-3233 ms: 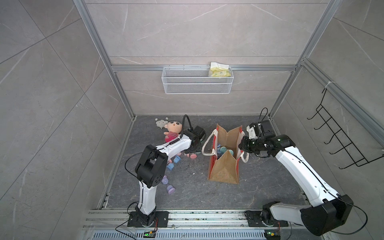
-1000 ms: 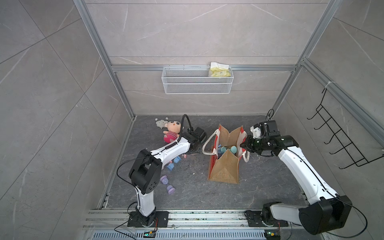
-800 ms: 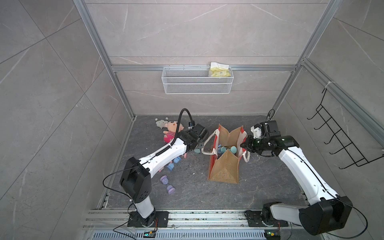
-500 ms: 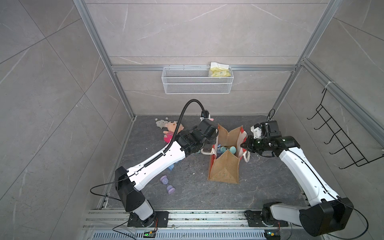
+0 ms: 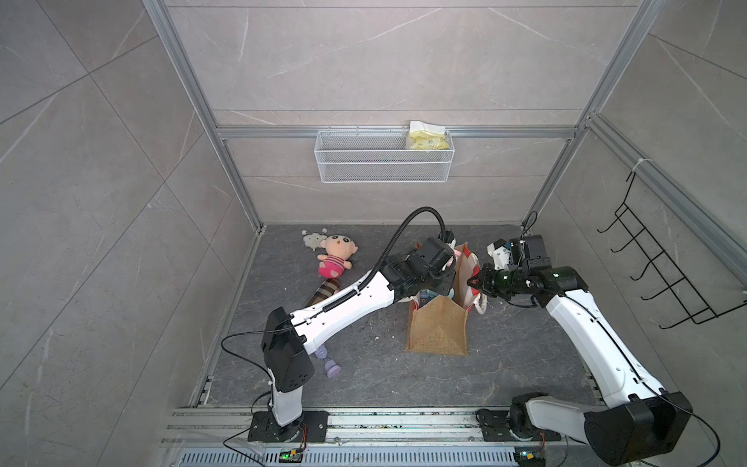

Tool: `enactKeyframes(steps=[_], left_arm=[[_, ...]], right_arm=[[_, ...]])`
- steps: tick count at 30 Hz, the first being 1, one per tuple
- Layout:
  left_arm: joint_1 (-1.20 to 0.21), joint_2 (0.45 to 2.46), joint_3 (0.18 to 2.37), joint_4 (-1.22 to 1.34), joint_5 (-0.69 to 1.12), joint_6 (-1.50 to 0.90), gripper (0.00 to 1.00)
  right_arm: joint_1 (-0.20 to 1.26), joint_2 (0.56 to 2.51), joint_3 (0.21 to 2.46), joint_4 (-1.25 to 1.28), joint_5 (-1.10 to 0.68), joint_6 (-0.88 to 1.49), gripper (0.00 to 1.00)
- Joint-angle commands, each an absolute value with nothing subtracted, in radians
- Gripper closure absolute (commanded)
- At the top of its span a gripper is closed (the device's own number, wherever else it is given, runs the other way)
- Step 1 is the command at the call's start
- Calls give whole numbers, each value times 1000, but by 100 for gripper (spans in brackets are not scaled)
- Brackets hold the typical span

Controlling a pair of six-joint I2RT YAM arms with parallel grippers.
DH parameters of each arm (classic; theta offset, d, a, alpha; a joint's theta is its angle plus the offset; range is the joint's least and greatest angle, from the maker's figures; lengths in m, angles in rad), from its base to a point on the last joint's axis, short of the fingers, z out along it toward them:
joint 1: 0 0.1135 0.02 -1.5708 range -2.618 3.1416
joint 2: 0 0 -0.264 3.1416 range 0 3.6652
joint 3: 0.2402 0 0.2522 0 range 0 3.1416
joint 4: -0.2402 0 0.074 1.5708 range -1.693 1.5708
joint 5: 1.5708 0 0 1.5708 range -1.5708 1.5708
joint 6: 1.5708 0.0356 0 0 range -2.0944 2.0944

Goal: Put the hourglass into the canvas bag
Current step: Place the hourglass in the canvas bag.

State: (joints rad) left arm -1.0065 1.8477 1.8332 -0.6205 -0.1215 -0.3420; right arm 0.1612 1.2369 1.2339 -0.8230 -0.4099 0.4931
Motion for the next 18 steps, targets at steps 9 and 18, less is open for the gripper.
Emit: enactKeyframes(steps=[9, 18], left_arm=[[-917, 1936, 1881, -695, 139, -204, 88], [-909, 2103, 1986, -810, 105, -185, 88]], right_arm=[[155, 1195, 1239, -730, -474, 484, 100], [155, 1202, 1242, -725, -472, 487, 100]])
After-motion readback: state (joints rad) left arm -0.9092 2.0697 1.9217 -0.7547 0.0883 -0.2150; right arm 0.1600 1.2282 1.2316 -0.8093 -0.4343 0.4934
